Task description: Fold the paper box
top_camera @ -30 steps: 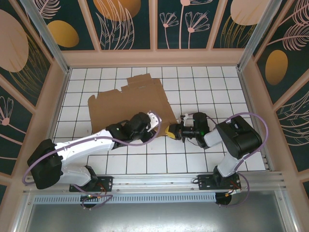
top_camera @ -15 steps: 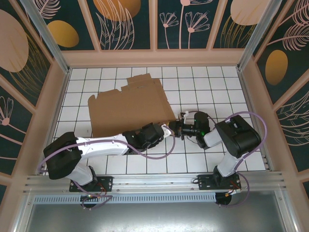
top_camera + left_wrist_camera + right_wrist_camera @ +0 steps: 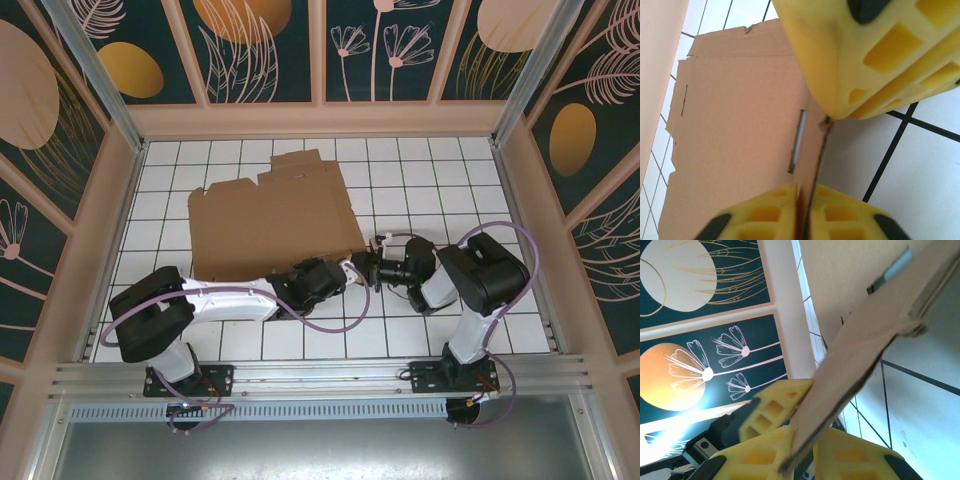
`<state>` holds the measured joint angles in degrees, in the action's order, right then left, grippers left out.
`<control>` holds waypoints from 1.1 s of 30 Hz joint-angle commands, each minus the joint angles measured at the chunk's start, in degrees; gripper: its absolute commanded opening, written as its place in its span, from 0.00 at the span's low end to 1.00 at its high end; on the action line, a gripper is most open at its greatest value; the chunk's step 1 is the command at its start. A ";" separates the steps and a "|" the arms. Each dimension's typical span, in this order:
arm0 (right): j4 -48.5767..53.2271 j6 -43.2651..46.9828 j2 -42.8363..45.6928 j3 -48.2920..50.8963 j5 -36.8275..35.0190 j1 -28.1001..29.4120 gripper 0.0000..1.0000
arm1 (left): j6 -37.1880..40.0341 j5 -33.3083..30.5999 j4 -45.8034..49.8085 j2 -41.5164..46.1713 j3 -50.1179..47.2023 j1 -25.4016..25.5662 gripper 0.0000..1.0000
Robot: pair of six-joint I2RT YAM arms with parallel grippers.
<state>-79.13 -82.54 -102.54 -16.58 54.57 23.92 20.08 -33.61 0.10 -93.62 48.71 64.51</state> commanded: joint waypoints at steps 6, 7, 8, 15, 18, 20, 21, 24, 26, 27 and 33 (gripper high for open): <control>-11.71 -3.85 0.53 2.32 1.24 -1.58 0.43 | -0.07 -2.16 -1.60 0.22 -0.72 -0.22 0.00; -12.79 -4.37 1.26 2.70 1.14 -2.29 0.53 | -0.01 -2.42 -1.61 0.60 -0.81 -0.20 0.00; -13.47 -4.69 2.09 2.99 0.92 -3.02 0.59 | 0.01 -2.81 -1.59 0.97 -0.81 -0.18 0.00; 15.81 7.13 22.39 0.57 -4.26 -10.30 0.65 | -3.24 -4.60 1.00 4.84 2.22 -1.04 0.00; 60.10 31.90 36.65 -13.29 -20.77 -8.15 0.76 | -6.24 -3.30 2.37 6.87 3.64 -2.08 0.00; 71.88 37.38 40.60 -19.74 -29.81 -7.16 0.78 | -8.12 -2.16 3.26 8.02 4.41 -2.95 0.00; 74.59 37.37 41.85 -21.38 -31.68 -7.91 0.78 | -9.05 -1.48 3.63 8.63 4.81 -3.35 0.00; 80.49 39.01 44.17 -26.10 -36.56 -8.78 0.77 | -11.40 0.57 4.41 10.39 6.10 -4.51 0.00; 84.50 40.43 45.83 -28.86 -40.90 -8.68 0.76 | -13.02 2.01 5.12 11.54 6.66 -5.38 0.00; 85.97 40.85 47.23 -29.71 -43.84 -8.69 0.76 | -14.00 3.03 5.49 12.17 8.72 -5.99 0.00; 91.45 40.38 56.20 -30.69 -61.04 -5.24 0.74 | -18.32 8.12 8.25 12.83 20.76 -7.56 0.00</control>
<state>5.39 -44.51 -50.54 -45.43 7.18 16.29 6.00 -29.08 8.01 -82.41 62.39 57.21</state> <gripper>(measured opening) 0.745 0.051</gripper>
